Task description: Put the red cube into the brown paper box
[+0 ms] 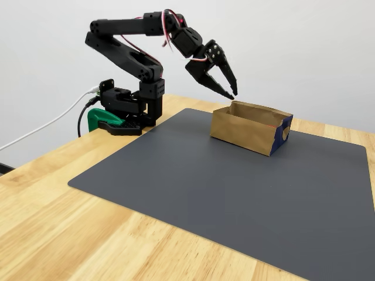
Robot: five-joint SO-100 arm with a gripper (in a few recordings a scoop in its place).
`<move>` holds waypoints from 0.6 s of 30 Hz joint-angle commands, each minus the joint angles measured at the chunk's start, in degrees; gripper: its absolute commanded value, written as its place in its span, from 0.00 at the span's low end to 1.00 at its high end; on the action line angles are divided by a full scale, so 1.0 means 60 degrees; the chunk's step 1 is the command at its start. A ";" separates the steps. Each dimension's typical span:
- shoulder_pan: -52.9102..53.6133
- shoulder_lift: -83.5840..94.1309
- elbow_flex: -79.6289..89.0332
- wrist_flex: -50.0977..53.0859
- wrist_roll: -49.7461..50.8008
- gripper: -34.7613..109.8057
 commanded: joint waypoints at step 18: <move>0.1187 0.2212 0.1113 0.1743 0.0776 0.24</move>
